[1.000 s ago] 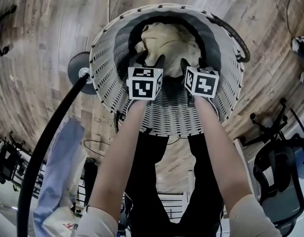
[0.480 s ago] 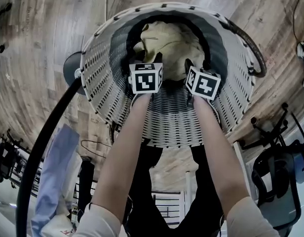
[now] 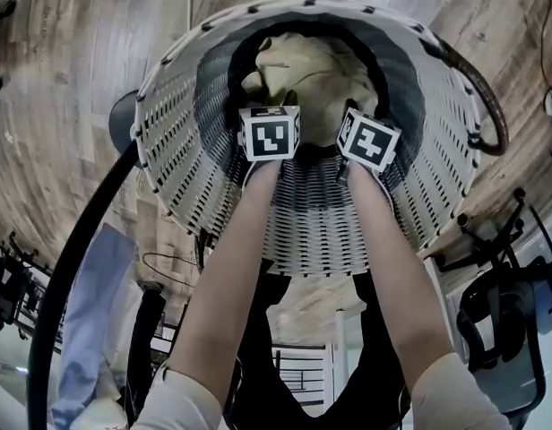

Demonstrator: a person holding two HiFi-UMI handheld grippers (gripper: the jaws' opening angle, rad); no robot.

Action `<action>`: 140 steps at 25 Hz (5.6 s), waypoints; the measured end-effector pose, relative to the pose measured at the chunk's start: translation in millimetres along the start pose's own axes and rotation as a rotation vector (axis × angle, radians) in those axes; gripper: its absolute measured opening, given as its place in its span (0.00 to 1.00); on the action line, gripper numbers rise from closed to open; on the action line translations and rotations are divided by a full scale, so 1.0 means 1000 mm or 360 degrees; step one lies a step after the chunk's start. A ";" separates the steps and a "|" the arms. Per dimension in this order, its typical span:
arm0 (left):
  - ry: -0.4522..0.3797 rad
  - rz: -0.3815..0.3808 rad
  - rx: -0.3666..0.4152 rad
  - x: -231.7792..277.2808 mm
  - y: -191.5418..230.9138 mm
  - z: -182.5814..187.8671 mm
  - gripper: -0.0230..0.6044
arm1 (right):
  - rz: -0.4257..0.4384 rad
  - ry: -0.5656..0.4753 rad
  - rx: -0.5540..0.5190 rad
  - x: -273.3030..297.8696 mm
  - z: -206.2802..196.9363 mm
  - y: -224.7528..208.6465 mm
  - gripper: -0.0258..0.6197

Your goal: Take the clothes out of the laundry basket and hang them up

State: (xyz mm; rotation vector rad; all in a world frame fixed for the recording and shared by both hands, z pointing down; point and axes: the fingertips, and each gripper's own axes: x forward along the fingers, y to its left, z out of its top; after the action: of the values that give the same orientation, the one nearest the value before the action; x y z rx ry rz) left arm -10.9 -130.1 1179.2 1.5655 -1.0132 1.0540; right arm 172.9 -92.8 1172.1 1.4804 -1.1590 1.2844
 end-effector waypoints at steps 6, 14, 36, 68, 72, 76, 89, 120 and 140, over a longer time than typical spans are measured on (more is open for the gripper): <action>-0.0003 0.0068 0.0011 0.005 0.009 -0.001 0.25 | -0.0075 0.0006 -0.0013 0.007 -0.004 -0.004 0.30; -0.0009 0.0080 0.0003 -0.001 0.009 0.001 0.13 | -0.0116 -0.0018 -0.0042 0.004 -0.002 -0.010 0.09; -0.0072 0.0037 -0.0082 -0.075 -0.007 0.019 0.09 | -0.0062 0.0026 -0.0044 -0.061 0.004 -0.004 0.05; -0.0516 0.0033 -0.0188 -0.359 -0.065 0.075 0.09 | 0.0174 -0.0067 -0.0069 -0.314 0.016 -0.012 0.05; -0.0598 0.0052 -0.0238 -0.401 -0.077 0.073 0.09 | 0.0197 -0.0073 -0.0124 -0.344 0.014 -0.026 0.05; -0.0683 0.0066 -0.0301 -0.440 -0.091 0.073 0.09 | 0.0266 -0.0091 -0.0195 -0.371 0.016 -0.035 0.05; -0.1042 0.0114 -0.0355 -0.580 -0.140 0.105 0.08 | 0.0560 -0.0176 -0.0371 -0.472 0.032 -0.035 0.05; -0.1647 0.0028 0.0000 -0.840 -0.179 0.114 0.08 | 0.1187 -0.0684 -0.1202 -0.670 0.117 0.092 0.09; -0.1892 -0.0170 0.0389 -0.960 -0.201 0.075 0.08 | 0.1411 -0.0932 -0.2297 -0.748 0.090 0.212 0.26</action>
State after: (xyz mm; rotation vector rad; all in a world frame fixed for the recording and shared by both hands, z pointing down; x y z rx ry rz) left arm -80.3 -49.5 200.9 2.4787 -1.5475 0.0582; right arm -49.8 -139.9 423.5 0.1513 -2.4889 0.1069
